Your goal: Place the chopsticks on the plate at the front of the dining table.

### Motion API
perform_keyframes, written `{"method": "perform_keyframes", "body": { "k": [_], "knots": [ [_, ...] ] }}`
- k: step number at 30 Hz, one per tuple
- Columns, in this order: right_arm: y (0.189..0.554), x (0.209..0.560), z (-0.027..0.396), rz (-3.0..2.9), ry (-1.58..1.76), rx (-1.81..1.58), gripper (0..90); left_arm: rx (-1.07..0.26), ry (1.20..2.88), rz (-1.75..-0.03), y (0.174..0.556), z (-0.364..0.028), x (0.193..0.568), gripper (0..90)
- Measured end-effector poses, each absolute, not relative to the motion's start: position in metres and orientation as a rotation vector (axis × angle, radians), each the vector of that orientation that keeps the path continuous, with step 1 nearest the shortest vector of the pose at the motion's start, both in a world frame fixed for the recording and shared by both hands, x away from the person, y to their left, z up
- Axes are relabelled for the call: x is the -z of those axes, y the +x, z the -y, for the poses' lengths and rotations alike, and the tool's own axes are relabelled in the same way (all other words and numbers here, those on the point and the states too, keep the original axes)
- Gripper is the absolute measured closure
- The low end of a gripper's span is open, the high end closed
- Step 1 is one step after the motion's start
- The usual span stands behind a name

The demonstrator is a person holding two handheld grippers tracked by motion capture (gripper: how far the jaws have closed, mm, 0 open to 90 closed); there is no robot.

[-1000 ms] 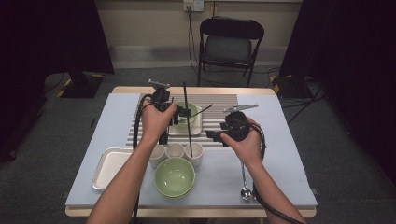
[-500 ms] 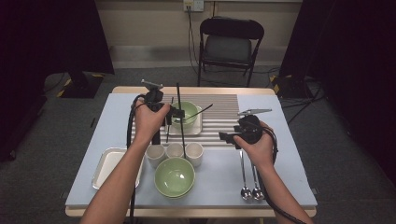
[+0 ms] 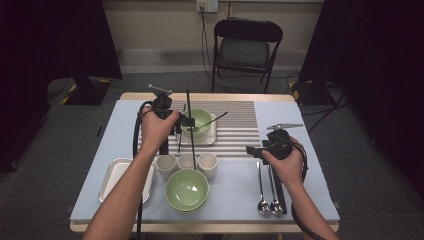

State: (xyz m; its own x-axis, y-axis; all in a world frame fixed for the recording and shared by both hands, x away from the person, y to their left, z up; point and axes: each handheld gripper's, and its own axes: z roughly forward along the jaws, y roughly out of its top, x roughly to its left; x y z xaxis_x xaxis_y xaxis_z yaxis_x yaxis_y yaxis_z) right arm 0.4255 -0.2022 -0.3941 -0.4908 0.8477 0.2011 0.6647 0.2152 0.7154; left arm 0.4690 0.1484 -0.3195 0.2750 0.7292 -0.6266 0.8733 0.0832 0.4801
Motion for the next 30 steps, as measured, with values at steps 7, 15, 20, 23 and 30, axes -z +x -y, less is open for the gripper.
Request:
{"method": "perform_keyframes", "body": {
  "k": [7,15,20,23,30],
  "knots": [
    [0.425,0.397,0.197,-2.264,1.433,-1.153,24.1,0.243,1.68,-1.47,0.469,-0.136,0.321,86.0],
    [0.425,0.39,0.17,-2.308,1.363,-1.181,24.1,0.291,1.689,-1.43,0.468,-0.111,0.322,86.0],
    [0.425,0.385,0.152,-2.335,1.315,-1.194,24.2,0.313,1.678,-1.414,0.468,-0.099,0.322,85.9],
    [0.424,0.383,0.142,-2.352,1.298,-1.199,24.2,0.311,1.668,-1.415,0.468,-0.095,0.324,86.0],
    [0.421,0.378,0.123,-2.384,1.242,-1.219,24.5,0.265,1.652,-1.414,0.467,-0.092,0.326,85.9]
  ]
}}
